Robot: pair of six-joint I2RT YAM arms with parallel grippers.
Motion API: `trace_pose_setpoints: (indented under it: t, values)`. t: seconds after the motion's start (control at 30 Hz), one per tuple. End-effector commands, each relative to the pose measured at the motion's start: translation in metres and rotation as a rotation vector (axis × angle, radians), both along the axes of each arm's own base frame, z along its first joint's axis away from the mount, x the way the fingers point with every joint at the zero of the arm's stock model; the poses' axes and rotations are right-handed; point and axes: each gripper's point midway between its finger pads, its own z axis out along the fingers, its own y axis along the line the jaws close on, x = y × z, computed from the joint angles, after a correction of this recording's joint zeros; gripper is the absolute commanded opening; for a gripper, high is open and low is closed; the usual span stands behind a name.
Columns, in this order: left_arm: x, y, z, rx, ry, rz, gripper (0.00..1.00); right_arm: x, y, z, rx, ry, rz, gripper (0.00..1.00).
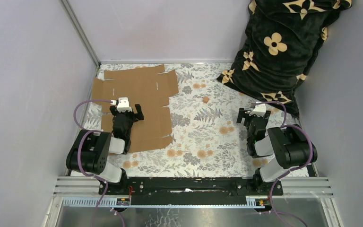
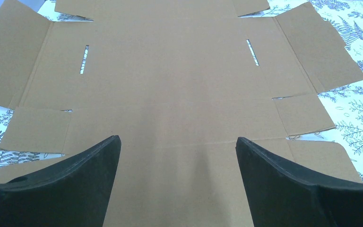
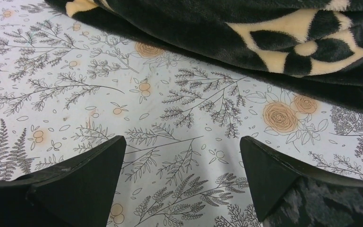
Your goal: Fold the paper box
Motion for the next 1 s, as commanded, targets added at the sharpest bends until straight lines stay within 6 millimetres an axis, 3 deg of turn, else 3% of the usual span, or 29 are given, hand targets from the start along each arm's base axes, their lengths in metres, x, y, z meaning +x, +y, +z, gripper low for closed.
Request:
trace_pose_setpoints:
  t: [0.0,0.47,0.67,0.77,0.83,0.97]
  values:
    - [0.008,0.002,0.01,0.009,-0.033,0.0,0.98,0.01,0.002,0.018,0.023,-0.056,0.01,1.0]
    - [0.007,0.004,0.013,0.011,-0.043,0.015,0.98,0.008,0.001,0.018,0.023,-0.064,0.01,1.0]
    - [0.015,0.022,0.046,-0.097,0.14,0.192,0.99,0.006,-0.017,0.024,0.036,-0.084,-0.107,1.0]
    - [0.005,-0.001,0.072,-0.225,0.112,0.134,0.99,-0.003,-0.017,0.042,0.032,-0.142,-0.112,1.0]
    - [-0.001,-0.018,0.091,-0.316,0.072,0.115,0.99,-0.005,-0.005,0.059,-0.004,-0.148,-0.064,1.0]
    - [-0.004,-0.06,0.15,-0.293,-0.029,0.029,0.99,-0.005,0.028,0.12,0.042,-0.24,0.015,1.0]
